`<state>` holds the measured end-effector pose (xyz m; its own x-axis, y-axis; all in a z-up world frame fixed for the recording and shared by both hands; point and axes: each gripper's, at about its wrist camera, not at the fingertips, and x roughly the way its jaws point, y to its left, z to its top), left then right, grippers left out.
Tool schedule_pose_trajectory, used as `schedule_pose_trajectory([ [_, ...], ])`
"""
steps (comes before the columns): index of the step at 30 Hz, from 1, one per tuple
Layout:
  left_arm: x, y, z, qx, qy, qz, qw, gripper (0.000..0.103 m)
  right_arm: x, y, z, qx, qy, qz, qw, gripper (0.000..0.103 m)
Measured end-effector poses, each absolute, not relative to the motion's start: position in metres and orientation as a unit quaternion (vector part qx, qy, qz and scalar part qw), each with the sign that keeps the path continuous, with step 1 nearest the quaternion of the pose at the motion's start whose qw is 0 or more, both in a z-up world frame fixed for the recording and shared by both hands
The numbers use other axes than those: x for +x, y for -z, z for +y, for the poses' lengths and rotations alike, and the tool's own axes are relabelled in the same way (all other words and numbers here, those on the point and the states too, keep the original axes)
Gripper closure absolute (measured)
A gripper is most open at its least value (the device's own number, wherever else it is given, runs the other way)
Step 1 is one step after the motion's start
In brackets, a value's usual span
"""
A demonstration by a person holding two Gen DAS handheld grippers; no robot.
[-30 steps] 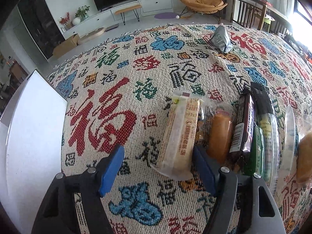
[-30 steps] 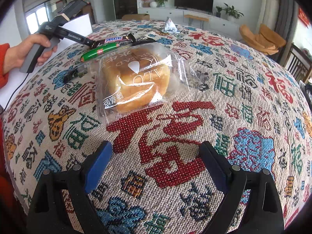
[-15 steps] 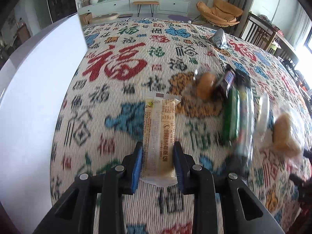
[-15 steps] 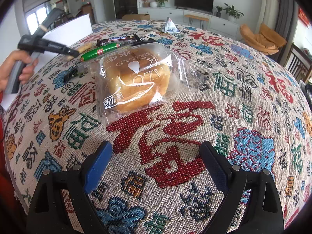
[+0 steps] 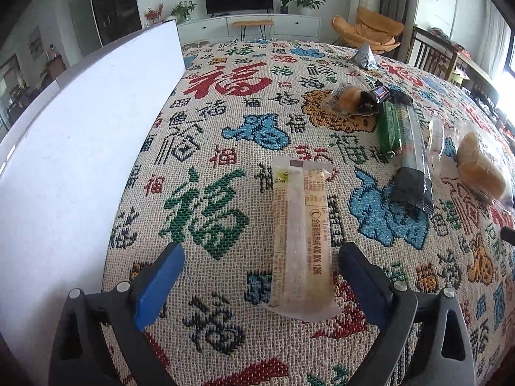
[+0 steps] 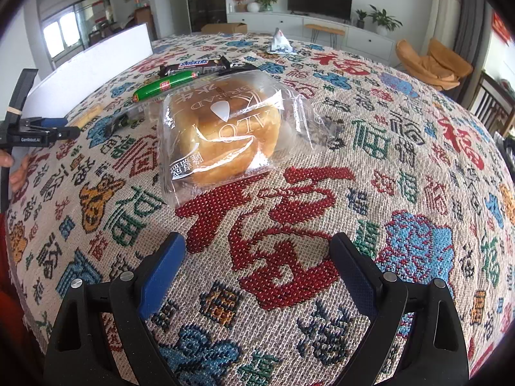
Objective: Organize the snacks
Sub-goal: 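Grasp the cream bar packet with the left gripper while the right grasps the bread bun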
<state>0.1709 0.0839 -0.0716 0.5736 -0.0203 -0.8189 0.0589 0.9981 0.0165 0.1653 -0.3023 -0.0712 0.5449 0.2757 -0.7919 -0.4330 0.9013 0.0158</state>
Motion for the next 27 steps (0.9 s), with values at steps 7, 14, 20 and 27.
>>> schedule_pose_trajectory([
  [7, 0.171, 0.074, 0.088, 0.011, 0.015, 0.454, 0.891, 0.0, 0.165, 0.072, -0.303, -0.091, -0.202, 0.432, 0.874, 0.009],
  [14, 0.171, 0.075, 0.087, 0.009, 0.014, 0.452, 0.892, 0.0, 0.165, 0.072, -0.304, -0.09, -0.203, 0.432, 0.874, 0.009],
  [20, 0.172, 0.075, 0.087, 0.009, 0.015, 0.453, 0.891, 0.0, 0.144, 0.065, -0.303, -0.125, -0.23, 0.47, 0.843, 0.011],
  [27, 0.172, 0.075, 0.087, 0.009, 0.015, 0.453, 0.891, 0.0, 0.122, -0.007, -0.314, -0.131, -0.255, 0.412, 0.865, 0.01],
])
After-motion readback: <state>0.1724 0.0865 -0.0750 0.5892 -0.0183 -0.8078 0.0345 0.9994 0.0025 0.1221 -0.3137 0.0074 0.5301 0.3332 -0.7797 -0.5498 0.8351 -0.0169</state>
